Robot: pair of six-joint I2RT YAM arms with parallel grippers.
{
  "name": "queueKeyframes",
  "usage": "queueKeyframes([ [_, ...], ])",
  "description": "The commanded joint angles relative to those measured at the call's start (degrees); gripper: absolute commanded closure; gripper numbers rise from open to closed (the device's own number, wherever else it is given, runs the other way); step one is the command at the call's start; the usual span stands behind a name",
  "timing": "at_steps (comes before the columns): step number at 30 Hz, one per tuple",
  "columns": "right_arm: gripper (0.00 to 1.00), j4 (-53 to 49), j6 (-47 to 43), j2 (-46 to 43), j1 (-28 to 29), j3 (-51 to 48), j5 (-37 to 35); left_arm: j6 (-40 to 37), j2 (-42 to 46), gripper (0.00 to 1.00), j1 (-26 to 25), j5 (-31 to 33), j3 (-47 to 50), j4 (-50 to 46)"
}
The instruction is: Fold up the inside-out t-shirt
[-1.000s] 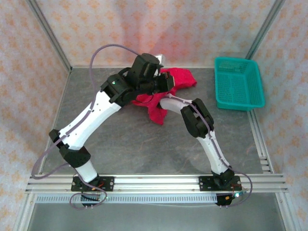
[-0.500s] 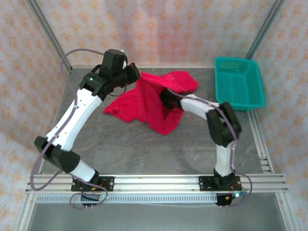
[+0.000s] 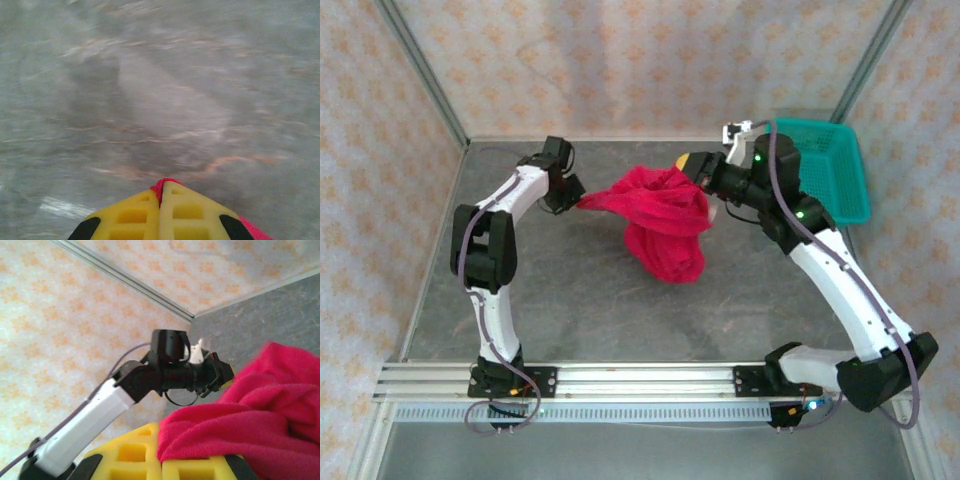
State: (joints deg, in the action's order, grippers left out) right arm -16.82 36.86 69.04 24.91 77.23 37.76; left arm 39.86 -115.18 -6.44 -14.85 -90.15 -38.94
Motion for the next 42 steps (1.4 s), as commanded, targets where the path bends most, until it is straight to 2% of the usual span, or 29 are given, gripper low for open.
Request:
queueKeyframes([
  [1,1.00,-3.34,-0.12,-2.40,-1.55,2.60,2.27,0.24,1.70,1.00,0.72,1.67,2.31,1.12],
  [4,1.00,-5.90,-1.87,-5.29,-6.22,2.82,-1.81,-1.54,3.73,1.00,1.56,6.55,5.86,-0.27],
  [6,1.00,-8.96,-2.80,-6.87,-10.09,3.51,-6.26,-1.68,5.09,1.00,3.92,7.63,8.45,-0.77],
  [8,1.00,-13.57,-4.54,-8.21,-12.95,4.54,-14.68,-1.13,7.65,1.00,6.87,6.36,11.36,0.17],
  [10,1.00,-18.66,-6.44,-9.01,-14.09,5.68,-27.67,-0.42,10.97,1.00,9.49,4.81,13.53,1.13],
  [12,1.00,-19.95,-6.88,-8.71,-14.10,5.36,-34.62,0.08,14.54,1.00,9.95,4.48,13.70,1.06],
  [13,1.00,-19.03,-6.01,-8.35,-14.12,4.25,-34.07,0.75,16.50,1.00,9.62,3.19,13.68,1.61],
  [15,1.00,-14.83,-2.49,-7.26,-14.02,0.44,-27.73,1.94,19.78,1.00,7.69,1.67,13.15,2.79],
  [18,1.00,-7.31,3.90,-5.32,-12.35,-6.49,-21.93,1.53,22.39,1.00,2.06,3.21,10.08,1.85],
  [19,1.00,-5.38,5.01,-4.86,-11.44,-8.28,-21.56,0.84,22.63,0.96,0.14,3.86,8.85,0.77],
  [20,1.00,-4.44,5.38,-4.53,-10.97,-9.36,-21.41,0.39,22.75,0.90,-1.17,4.67,8.06,-0.18],
  [22,1.00,-4.37,5.04,-3.74,-10.25,-10.40,-20.87,-0.59,23.91,0.62,-3.90,8.91,8.00,-2.12],
  [23,1.00,-4.77,4.67,-3.52,-10.17,-10.69,-20.27,-0.89,24.66,0.53,-4.90,12.13,8.42,-3.16],
  [25,1.00,-4.77,3.20,-2.83,-10.14,-11.72,-17.16,-2.94,27.82,0.45,-7.90,15.81,10.32,-2.59],
  [27,1.00,-5.61,1.60,-1.69,-10.14,-12.14,-14.36,-6.47,30.73,0.42,-11.67,12.51,13.42,3.36],
  [31,1.00,-3.97,-0.43,-2.35,-10.35,-14.58,-11.28,-14.33,32.34,0.38,-21.31,-2.47,19.49,21.86],
  [34,1.00,-3.36,-1.76,-3.91,-10.49,-15.89,-9.93,-16.08,30.14,0.34,-27.08,-6.15,21.54,31.93],
  [39,1.00,-2.52,-4.22,-8.17,-10.67,-20.56,-7.00,-16.86,20.92,0.31,-31.75,-11.22,18.32,39.23],
  [41,1.00,-2.77,-4.34,-10.31,-11.24,-23.18,-7.50,-16.54,16.63,0.23,-32.84,-13.53,15.56,39.72],
  [42,1.00,-2.86,-4.30,-11.28,-11.82,-24.39,-7.61,-16.86,14.57,0.23,-33.55,-14.65,14.07,39.85],
])
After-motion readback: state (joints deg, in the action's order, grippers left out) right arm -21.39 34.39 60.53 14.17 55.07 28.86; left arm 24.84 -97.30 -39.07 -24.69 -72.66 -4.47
